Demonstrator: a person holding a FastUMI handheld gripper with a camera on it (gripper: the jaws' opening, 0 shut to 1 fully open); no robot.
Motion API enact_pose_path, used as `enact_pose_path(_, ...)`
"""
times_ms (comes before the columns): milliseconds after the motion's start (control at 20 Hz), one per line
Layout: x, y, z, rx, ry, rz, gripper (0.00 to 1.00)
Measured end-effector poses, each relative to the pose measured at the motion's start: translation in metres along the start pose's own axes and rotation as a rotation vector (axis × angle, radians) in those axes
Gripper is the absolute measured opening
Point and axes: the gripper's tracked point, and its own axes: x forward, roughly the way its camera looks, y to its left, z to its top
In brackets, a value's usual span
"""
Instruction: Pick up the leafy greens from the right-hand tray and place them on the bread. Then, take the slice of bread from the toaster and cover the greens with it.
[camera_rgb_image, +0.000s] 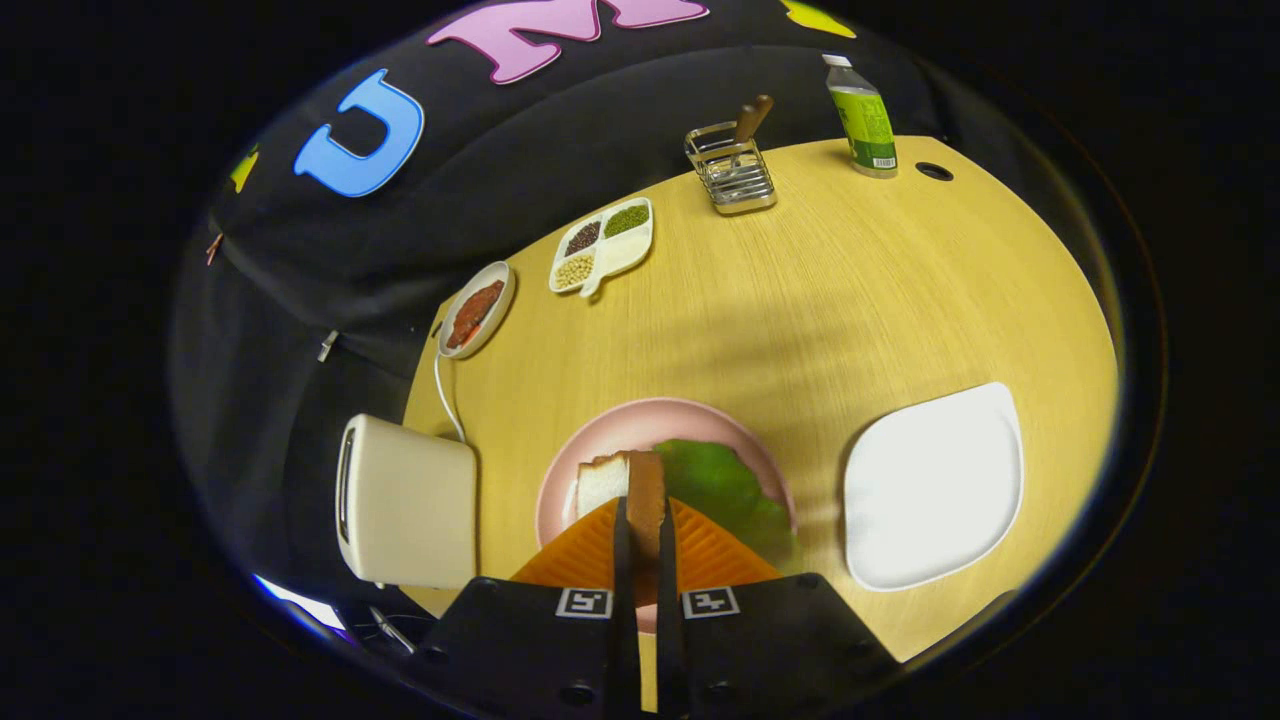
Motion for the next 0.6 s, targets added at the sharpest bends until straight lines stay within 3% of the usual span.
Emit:
enact_pose_path(250,0.014,-0.019,-0.005,-0.038,-0.006,-0.024,0.11)
enact_pose_path(400,0.018,-0.028,-0.007,-0.088,-0.027,-0.081,0.14)
enact_pose_path(550,0.018,-0.04,-0.007,-0.145,-0.045,-0.142,0.42)
enact_pose_path(600,0.019,-0.041,-0.006,-0.162,-0.057,-0.145,0.44)
